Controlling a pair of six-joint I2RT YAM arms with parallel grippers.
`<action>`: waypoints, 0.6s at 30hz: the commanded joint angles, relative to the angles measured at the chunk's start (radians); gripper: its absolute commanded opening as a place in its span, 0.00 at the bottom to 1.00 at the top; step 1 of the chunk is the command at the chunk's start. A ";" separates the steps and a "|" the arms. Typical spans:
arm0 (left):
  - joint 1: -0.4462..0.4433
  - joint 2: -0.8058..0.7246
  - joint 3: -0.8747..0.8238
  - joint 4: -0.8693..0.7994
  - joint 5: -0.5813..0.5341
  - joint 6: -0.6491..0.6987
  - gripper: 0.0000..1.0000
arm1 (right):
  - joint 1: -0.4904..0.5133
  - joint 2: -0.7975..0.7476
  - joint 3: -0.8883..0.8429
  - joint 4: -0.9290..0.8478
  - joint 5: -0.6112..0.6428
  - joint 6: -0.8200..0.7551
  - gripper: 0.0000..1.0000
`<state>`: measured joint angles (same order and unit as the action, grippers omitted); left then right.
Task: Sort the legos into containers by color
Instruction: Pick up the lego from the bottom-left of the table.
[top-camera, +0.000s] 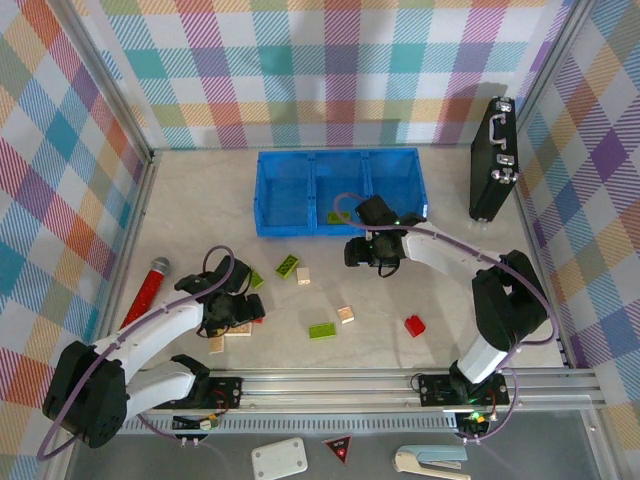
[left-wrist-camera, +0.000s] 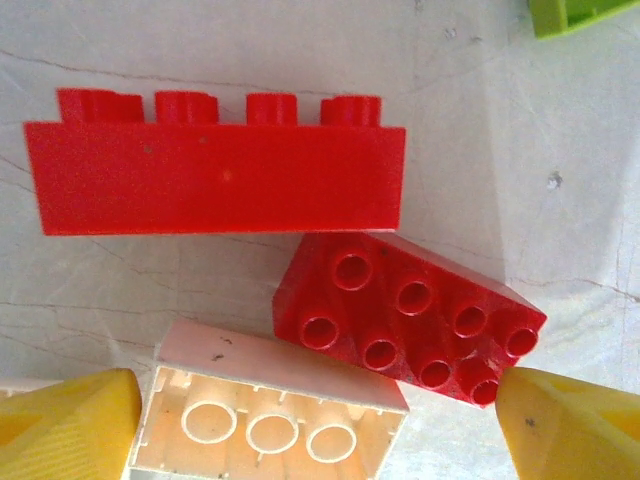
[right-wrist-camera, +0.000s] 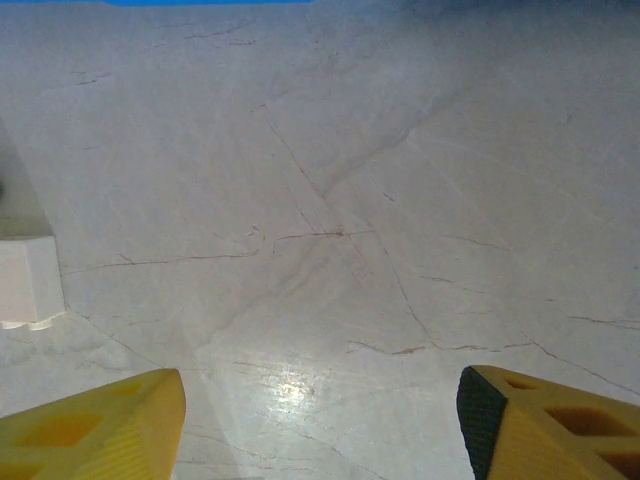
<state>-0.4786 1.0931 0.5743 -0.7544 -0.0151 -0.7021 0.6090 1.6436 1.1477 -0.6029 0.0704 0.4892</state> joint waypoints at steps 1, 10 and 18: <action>-0.019 -0.010 -0.011 0.000 0.031 0.014 0.90 | 0.002 -0.028 -0.009 -0.012 0.011 0.006 0.73; -0.076 0.010 -0.006 -0.014 0.042 0.000 0.82 | 0.001 -0.047 -0.018 -0.017 0.016 0.008 0.73; -0.125 0.067 0.016 -0.022 0.009 -0.003 0.77 | 0.001 -0.051 -0.029 -0.020 0.019 0.008 0.73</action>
<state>-0.5865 1.1423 0.5728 -0.7563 0.0101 -0.6998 0.6090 1.6238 1.1271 -0.6064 0.0784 0.4892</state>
